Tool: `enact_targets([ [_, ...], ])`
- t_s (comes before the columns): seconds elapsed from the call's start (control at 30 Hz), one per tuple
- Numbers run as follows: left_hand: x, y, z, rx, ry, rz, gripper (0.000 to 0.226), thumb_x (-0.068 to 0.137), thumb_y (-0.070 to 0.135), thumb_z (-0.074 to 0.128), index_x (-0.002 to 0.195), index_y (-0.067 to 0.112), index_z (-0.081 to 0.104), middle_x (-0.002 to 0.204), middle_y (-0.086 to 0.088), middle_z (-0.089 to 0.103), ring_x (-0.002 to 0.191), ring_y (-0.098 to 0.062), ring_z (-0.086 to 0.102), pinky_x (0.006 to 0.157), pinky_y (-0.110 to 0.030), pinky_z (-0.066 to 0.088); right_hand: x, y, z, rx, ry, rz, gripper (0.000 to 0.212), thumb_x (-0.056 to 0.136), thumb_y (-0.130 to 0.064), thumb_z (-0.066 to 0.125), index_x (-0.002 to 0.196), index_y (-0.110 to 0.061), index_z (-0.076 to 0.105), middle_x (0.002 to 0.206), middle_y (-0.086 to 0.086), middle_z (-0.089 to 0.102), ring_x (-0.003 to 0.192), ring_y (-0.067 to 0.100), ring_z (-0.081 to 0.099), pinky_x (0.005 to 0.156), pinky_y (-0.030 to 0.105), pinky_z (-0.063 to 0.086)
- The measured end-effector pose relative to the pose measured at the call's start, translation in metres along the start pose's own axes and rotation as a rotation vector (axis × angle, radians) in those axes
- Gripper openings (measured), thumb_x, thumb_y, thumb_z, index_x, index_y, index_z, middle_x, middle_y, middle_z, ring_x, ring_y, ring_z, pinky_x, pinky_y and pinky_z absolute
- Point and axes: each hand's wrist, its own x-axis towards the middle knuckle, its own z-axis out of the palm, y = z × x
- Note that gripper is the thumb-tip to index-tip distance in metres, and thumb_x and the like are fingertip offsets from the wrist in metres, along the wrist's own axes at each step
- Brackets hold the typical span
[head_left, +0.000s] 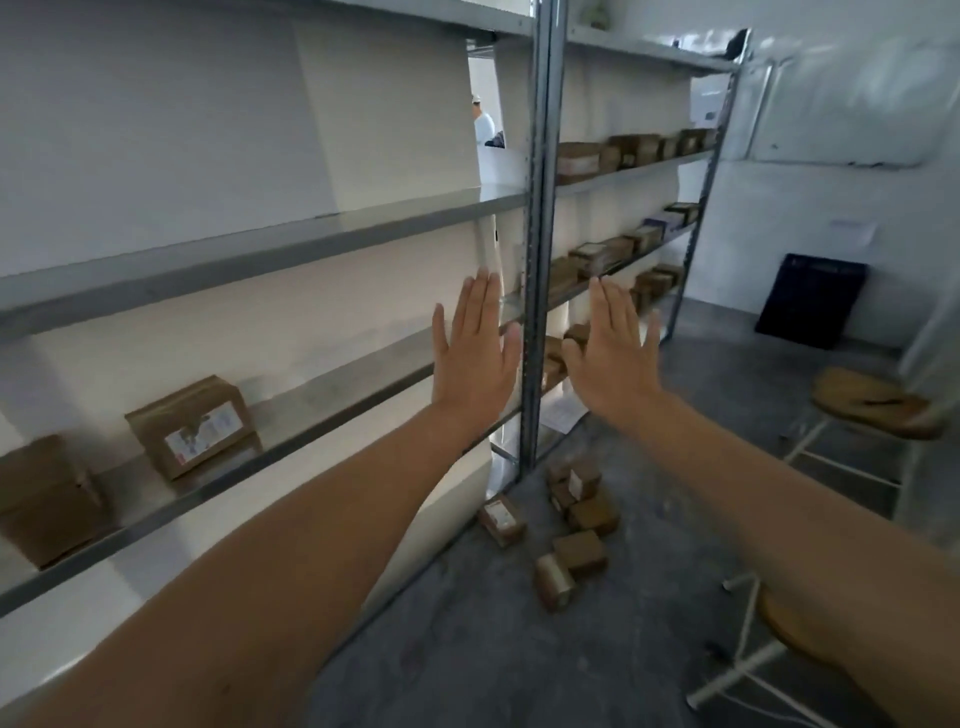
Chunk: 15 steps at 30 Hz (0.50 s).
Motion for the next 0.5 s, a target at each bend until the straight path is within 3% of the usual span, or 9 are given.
enact_targets([
  [0.1,0.010,0.002,0.023,-0.036,-0.029,0.053,0.058,0.104,0.040,0.015,0.157,0.018,0.003,0.165,0.004,-0.002,0.151,-0.010,-0.008,0.122,-0.045,-0.006,0.001,0.018,0.005,-0.041,-0.012,0.062,0.071,0.099,-0.035,0.037,0.156,-0.013,0.002,0.164,0.002,0.000,0.151,0.017,-0.005,0.118,0.051,-0.006],
  [0.5,0.078,-0.053,0.084,-0.179,-0.124,0.131,0.057,0.106,0.037,0.022,0.157,0.018,0.005,0.165,0.003,0.002,0.151,-0.009,-0.006,0.122,-0.042,-0.008,0.050,0.023,0.075,-0.179,-0.107,0.204,0.076,0.099,-0.040,0.039,0.156,-0.016,-0.005,0.164,0.000,-0.006,0.150,0.016,-0.011,0.113,0.047,-0.016],
])
